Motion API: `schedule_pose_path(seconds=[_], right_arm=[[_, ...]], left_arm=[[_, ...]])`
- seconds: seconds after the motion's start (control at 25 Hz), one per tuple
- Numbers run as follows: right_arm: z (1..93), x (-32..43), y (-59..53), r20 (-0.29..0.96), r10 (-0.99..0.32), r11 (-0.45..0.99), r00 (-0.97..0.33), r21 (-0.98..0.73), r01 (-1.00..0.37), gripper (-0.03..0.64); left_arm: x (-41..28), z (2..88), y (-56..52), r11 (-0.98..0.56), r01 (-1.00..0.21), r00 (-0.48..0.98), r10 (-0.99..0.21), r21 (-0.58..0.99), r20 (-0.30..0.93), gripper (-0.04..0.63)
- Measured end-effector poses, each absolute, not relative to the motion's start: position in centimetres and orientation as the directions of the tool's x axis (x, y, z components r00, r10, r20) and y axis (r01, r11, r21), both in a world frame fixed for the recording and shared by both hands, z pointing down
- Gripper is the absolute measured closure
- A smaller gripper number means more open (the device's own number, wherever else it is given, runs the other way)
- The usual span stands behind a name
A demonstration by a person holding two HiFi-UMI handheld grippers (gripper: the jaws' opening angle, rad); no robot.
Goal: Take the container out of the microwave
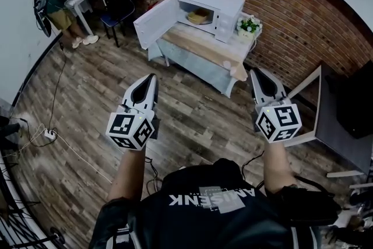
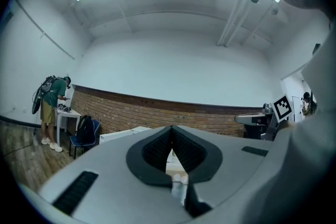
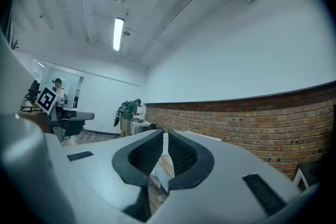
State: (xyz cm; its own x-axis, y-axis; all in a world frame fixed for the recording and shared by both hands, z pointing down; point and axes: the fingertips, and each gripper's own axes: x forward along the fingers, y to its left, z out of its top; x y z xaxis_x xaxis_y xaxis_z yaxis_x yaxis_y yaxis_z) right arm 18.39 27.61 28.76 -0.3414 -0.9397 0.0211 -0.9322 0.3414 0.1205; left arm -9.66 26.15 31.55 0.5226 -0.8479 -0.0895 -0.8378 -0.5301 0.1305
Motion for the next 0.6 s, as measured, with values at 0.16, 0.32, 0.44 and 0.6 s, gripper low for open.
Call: schedule_pose_path(seconds=[0.16,0.32,0.44,0.6], right_arm=[[29.3,17.7,27.2,0.040,-0.943,0.333,-0.331,0.130,-0.934,0.574],[29.6,17.8,25.8,0.056,-0.943,0.333,-0.329,0.130,-0.934,0.574],[30.1,17.8,23.7,0.069,-0.940,0.340,-0.334,0.115,-0.933,0.574],[30.1,17.9,20.4,0.049,-0.933,0.359,-0.356,0.096,-0.928,0.574]], left_arm=[[-10.3,31.9,25.7,-0.539,-0.831,0.530,-0.843,0.140,-0.094,0.583],[-11.1,32.1,24.7,-0.522,-0.840,0.509,-0.853,0.148,-0.118,0.583],[-11.1,32.2,23.4,-0.519,-0.841,0.507,-0.854,0.151,-0.114,0.584],[-11.3,32.1,21.1,-0.496,-0.855,0.485,-0.868,0.153,-0.105,0.584]])
